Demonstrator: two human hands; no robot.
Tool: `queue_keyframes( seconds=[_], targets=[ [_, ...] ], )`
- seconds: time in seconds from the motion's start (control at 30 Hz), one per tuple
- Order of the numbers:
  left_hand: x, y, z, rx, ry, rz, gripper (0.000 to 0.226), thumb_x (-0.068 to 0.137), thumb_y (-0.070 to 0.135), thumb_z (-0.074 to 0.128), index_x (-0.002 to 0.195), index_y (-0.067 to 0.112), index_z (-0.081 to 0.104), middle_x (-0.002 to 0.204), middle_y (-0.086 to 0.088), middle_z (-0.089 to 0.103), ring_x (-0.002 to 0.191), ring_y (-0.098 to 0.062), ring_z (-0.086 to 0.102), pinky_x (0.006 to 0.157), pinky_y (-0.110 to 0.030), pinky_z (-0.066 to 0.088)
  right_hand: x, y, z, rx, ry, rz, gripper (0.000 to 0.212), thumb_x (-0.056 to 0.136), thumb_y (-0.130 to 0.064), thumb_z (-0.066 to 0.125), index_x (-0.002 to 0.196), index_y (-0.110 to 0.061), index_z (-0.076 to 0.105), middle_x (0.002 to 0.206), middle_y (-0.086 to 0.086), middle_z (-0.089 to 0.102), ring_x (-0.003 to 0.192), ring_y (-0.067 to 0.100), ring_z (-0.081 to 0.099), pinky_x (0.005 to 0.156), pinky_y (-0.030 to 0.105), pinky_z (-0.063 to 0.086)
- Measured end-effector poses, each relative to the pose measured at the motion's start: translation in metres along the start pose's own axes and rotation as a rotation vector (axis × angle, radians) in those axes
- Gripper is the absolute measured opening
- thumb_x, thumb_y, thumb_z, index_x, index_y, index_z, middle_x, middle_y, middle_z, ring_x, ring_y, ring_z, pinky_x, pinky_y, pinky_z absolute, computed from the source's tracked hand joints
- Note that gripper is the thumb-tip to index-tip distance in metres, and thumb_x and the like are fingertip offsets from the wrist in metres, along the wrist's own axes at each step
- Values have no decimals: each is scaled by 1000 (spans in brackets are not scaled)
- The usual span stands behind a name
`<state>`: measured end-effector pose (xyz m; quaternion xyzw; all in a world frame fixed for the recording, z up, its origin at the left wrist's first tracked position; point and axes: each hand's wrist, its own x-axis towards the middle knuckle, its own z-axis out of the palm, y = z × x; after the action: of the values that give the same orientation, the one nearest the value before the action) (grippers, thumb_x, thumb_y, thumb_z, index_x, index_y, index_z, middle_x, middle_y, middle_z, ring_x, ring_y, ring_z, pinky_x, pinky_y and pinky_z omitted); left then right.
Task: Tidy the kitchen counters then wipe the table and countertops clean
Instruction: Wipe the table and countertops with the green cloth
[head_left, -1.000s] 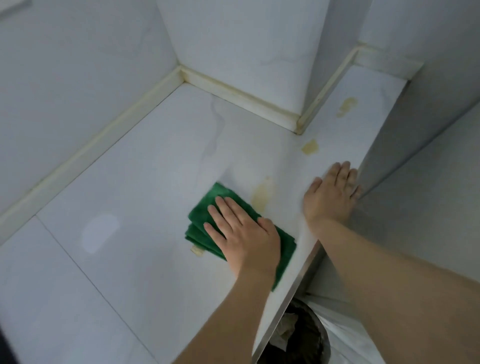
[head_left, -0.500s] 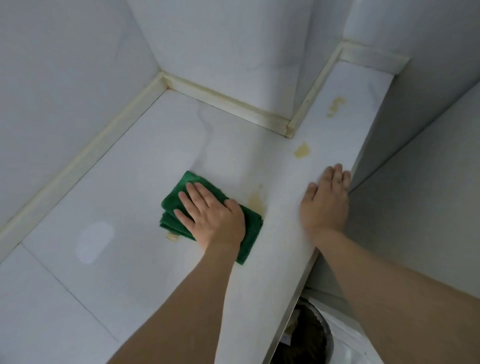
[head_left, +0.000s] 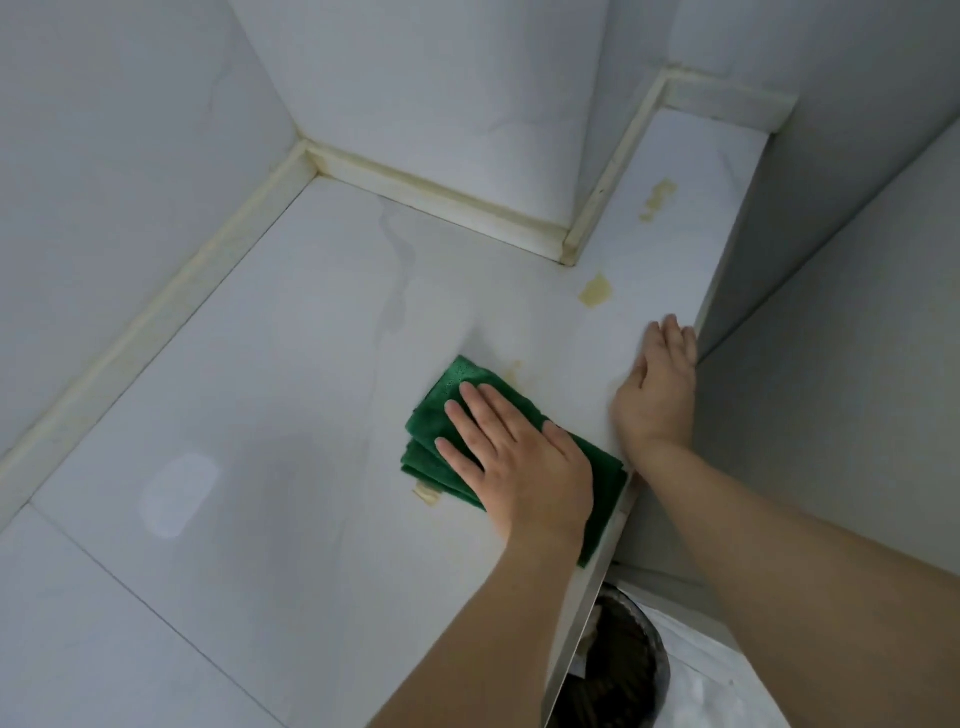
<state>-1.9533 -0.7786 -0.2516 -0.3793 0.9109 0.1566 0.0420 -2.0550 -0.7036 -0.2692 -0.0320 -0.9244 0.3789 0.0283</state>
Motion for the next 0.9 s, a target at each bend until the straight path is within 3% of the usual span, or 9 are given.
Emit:
queue_keyframes(
  seconds=[0.13,0.3,0.4,0.5,0.57,0.67,0.77,0.9],
  targets=[
    [20,-7,-7,45,-9,39,74,91,41,7,153,6,-12,163,-10,-16,148,-30,-20,118,-54,-13,1,2,2,-48,-5,-32,49,99,-2,32,148,-3,33,159,9,22,149,23,8,120,29,5],
    [73,-18,-28,98,-39,-72,72,98,38,18,153,5,-14,163,-9,-17,149,-29,-18,119,-54,-8,4,1,2,-175,-8,-32,52,95,-2,36,147,-5,34,159,8,23,148,24,10,120,46,10],
    [79,-19,-38,146,-128,-25,73,99,43,15,152,3,-17,162,-12,-19,149,-31,-18,119,-54,-6,1,-3,2,-244,-10,-15,51,93,-7,38,144,-8,40,157,6,28,147,24,16,120,47,9],
    [82,-36,-53,171,-152,42,77,99,54,13,154,6,-11,164,-10,-11,150,-28,-9,121,-49,-4,15,-9,-7,-380,54,-61,36,90,-15,41,119,-4,57,131,18,51,122,36,44,111,47,28],
    [90,-44,-57,183,-88,56,78,99,55,15,155,5,-7,164,-10,-6,150,-28,-3,122,-46,-3,45,-17,-14,-478,79,-35,28,93,-22,44,105,-1,58,113,22,53,106,38,47,99,45,34],
    [91,-38,-46,151,-53,30,79,99,53,16,153,2,-10,163,-13,-10,150,-29,-10,122,-46,-5,68,-19,-4,-527,37,18,36,96,-29,39,120,-4,50,123,23,46,117,38,40,108,48,27],
    [91,-29,-27,155,6,1,78,98,50,14,152,1,-14,162,-14,-16,149,-31,-17,121,-48,-9,67,-12,13,-538,-9,-7,53,100,-31,27,149,-8,26,154,18,23,142,34,18,119,47,3],
    [86,-29,-23,143,44,-21,76,99,49,12,152,1,-13,162,-15,-16,149,-31,-16,121,-48,-9,71,-12,8,-593,-66,20,59,102,-33,18,154,-6,10,161,13,4,148,28,1,120,45,-5]
  ],
)
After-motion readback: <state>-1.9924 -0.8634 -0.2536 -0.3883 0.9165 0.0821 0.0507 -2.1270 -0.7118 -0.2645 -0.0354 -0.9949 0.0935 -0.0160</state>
